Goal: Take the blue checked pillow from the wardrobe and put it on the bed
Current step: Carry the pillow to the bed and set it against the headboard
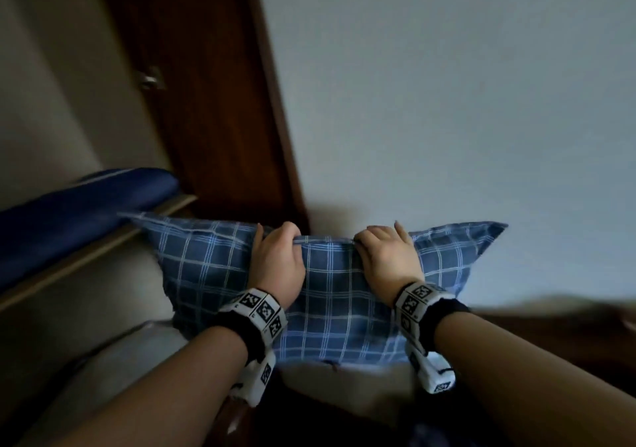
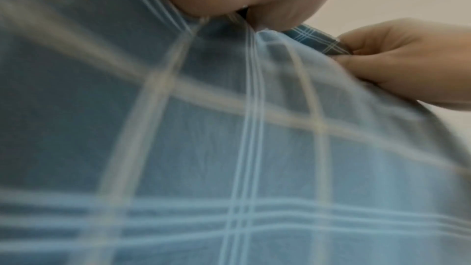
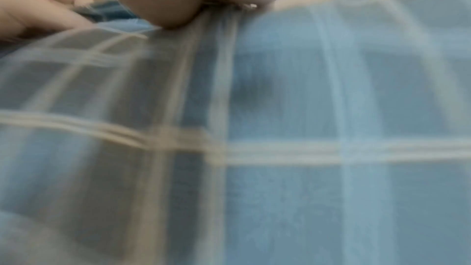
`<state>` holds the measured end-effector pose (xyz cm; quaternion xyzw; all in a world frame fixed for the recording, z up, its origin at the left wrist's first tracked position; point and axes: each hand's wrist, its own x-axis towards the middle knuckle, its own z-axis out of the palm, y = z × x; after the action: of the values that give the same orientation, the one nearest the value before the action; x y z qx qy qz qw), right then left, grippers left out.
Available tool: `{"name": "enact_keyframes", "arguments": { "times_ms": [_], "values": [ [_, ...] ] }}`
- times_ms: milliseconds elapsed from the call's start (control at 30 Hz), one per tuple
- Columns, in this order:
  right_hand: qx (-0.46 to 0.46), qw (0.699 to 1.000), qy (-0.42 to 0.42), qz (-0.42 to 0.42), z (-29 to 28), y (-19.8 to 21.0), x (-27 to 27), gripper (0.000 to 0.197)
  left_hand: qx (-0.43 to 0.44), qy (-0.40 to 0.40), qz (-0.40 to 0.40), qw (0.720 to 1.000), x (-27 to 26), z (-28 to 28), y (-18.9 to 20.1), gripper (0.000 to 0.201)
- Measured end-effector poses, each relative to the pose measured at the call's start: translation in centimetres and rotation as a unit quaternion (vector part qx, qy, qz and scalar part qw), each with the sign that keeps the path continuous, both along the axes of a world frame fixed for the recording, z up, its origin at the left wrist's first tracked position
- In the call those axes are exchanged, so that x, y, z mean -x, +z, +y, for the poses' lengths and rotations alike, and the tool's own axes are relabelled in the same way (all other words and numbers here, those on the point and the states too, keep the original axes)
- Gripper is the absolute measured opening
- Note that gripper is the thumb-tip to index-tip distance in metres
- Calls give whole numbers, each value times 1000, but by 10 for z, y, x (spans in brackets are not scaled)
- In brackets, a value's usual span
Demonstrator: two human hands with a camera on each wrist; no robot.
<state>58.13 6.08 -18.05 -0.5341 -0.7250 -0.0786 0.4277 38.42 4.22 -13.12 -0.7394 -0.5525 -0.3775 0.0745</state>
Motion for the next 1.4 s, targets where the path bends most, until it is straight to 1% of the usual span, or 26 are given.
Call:
{"name": "enact_keyframes", "arguments": {
  "times_ms": [67, 100, 200, 233, 333, 467, 533, 566, 633, 700, 733, 766, 833, 866, 933, 1033, 1066, 1100, 1166, 1233, 1266, 1300, 1333, 1400],
  "values": [
    [9, 999, -50, 14, -33, -22, -58, 28, 23, -53, -3, 998, -56, -14, -24, 15],
    [7, 997, -73, 21, -52, -31, -85, 28, 27, -86, 1, 996, -82, -21, -34, 13],
    [1, 989, -148, 12, -109, -54, -159, 13, 49, -173, 23, 984, -152, -46, -62, 9],
    [3, 984, -176, 3, -129, -61, -180, 11, 58, -202, 33, 977, -173, -56, -70, 9],
    [22, 967, -254, -15, -199, -78, -233, 14, 82, -286, 47, 954, -233, -98, -87, 13],
    [78, 930, -359, -20, -302, -94, -280, 17, 119, -405, 45, 905, -303, -159, -114, 14],
    [119, 900, -419, -16, -358, -107, -297, 17, 150, -462, 59, 872, -336, -198, -136, 12],
    [129, 891, -436, -12, -376, -111, -302, 16, 168, -477, 64, 860, -347, -212, -143, 11],
    [165, 861, -481, -9, -425, -127, -316, 16, 210, -514, 68, 829, -375, -250, -167, 11],
    [205, 834, -513, 2, -470, -144, -331, 16, 259, -535, 79, 800, -403, -287, -191, 13],
    [216, 825, -522, 7, -483, -149, -337, 17, 275, -539, 79, 792, -412, -298, -200, 14],
    [235, 807, -542, 19, -511, -165, -353, 18, 296, -551, 92, 775, -433, -322, -217, 15],
    [248, 794, -555, 26, -533, -183, -369, 19, 330, -561, 101, 753, -452, -345, -236, 15],
    [252, 786, -564, 32, -547, -198, -384, 19, 343, -566, 107, 742, -470, -359, -254, 15],
    [262, 778, -568, 51, -570, -230, -412, 17, 365, -568, 113, 729, -499, -385, -286, 16],
    [299, 771, -560, 49, -593, -279, -458, 17, 391, -561, 122, 720, -540, -410, -337, 16],
    [313, 772, -552, 41, -595, -294, -475, 18, 393, -555, 125, 723, -554, -414, -355, 16],
    [324, 773, -544, 33, -591, -310, -492, 19, 385, -542, 134, 735, -568, -413, -371, 15],
    [353, 770, -530, 24, -573, -342, -523, 27, 350, -498, 152, 779, -596, -404, -405, 11],
    [398, 752, -524, 43, -550, -373, -543, 47, 328, -444, 147, 821, -616, -389, -433, 6],
    [410, 741, -528, 62, -543, -386, -548, 53, 319, -425, 139, 836, -622, -380, -445, 7],
    [417, 732, -533, 83, -540, -399, -552, 54, 314, -413, 134, 844, -626, -374, -456, 11],
    [426, 724, -533, 103, -542, -411, -553, 55, 310, -410, 136, 847, -627, -371, -466, 17],
    [456, 709, -523, 129, -550, -430, -551, 56, 306, -420, 177, 836, -624, -370, -482, 32]
  ]
}}
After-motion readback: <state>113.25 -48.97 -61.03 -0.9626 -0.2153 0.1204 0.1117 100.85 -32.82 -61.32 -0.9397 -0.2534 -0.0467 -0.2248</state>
